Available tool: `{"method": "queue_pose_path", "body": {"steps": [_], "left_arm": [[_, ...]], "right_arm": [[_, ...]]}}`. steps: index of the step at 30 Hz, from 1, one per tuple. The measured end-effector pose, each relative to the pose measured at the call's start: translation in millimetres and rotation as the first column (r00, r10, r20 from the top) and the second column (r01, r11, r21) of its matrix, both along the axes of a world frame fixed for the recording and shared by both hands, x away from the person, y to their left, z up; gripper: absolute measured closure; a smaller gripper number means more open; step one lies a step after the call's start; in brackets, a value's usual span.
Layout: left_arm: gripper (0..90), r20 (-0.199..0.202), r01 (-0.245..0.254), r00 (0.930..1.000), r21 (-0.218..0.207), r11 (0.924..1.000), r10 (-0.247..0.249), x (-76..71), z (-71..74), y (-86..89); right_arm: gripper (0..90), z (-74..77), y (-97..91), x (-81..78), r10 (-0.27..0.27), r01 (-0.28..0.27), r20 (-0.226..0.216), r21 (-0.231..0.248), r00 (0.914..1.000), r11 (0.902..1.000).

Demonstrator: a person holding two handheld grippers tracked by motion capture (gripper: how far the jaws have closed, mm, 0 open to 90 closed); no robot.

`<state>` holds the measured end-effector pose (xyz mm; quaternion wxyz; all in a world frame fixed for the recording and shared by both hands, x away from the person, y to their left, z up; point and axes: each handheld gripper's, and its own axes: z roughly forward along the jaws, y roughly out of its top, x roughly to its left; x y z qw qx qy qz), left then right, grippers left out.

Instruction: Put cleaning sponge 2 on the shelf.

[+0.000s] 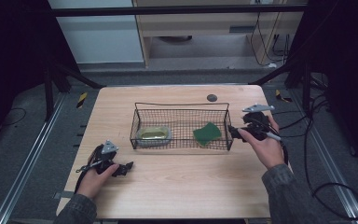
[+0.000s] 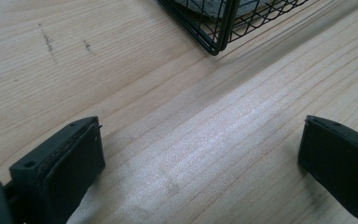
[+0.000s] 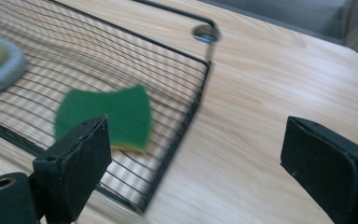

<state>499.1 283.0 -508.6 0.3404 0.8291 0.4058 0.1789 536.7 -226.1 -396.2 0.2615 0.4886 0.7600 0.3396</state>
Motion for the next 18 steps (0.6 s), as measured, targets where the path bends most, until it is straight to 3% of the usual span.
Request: {"method": "queue_pose_path", "body": {"steps": [3, 4, 7, 9, 11, 12, 15, 17, 18], "left_arm": [[0.0, 0.0, 0.0, 1.0, 0.0, 1.0, 0.0, 0.0, 0.0, 0.0], [0.0, 0.0, 0.0, 1.0, 0.0, 1.0, 0.0, 0.1, 0.0, 0.0], [0.0, 0.0, 0.0, 1.0, 0.0, 1.0, 0.0, 0.1, 0.0, 0.0], [0.0, 0.0, -0.001, 1.0, 0.0, 1.0, 0.001, 0.1, 0.0, 0.0], [0.0, 0.0, 0.0, 1.0, 0.0, 1.0, 0.0, 0.2, 0.0, 0.0], [0.0, 0.0, -0.001, 1.0, 0.0, 1.0, 0.001, 0.1, 0.0, 0.0], [0.0, 0.0, -0.001, 1.0, 0.0, 1.0, 0.001, 0.2, 0.0, 0.0], [0.0, 0.0, 0.0, 1.0, 0.0, 1.0, 0.0, 0.2, 0.0, 0.0], [0.0, 0.0, 0.0, 1.0, 0.0, 1.0, 0.0, 0.2, 0.0, 0.0]], "right_arm": [[8.7, -6.9, -12.9, -8.2, -0.029, 0.028, 0.015, 0.017, 0.9995, 0.9995], [9.0, -16.5, -24.9, -16.6, -0.066, 0.065, 0.028, 0.034, 0.9975, 0.9973], [9.1, -29.5, -35.5, -24.3, -0.101, 0.1, 0.02, 0.045, 0.9947, 0.994], [9.6, -55.2, -47.8, -31.5, -0.142, 0.144, -0.03, 0.064, 0.9894, 0.9876], [9.9, -72.8, -51.8, -33.5, -0.149, 0.152, -0.068, 0.044, 0.9865, 0.9874], [9.9, -72.8, -51.8, -33.5, -0.149, 0.152, -0.068, 0.044, 0.9865, 0.9874], [11.1, -97.0, -52.5, -33.2, -0.171, 0.175, -0.124, 0.019, 0.9774, 0.9844], [11.0, -99.7, -52.1, -32.6, -0.173, 0.176, -0.14, 0.01, 0.975, 0.9844], [10.2, -104.8, -51.5, -30.3, -0.192, 0.193, -0.17, -0.008, 0.9666, 0.9811]]}}
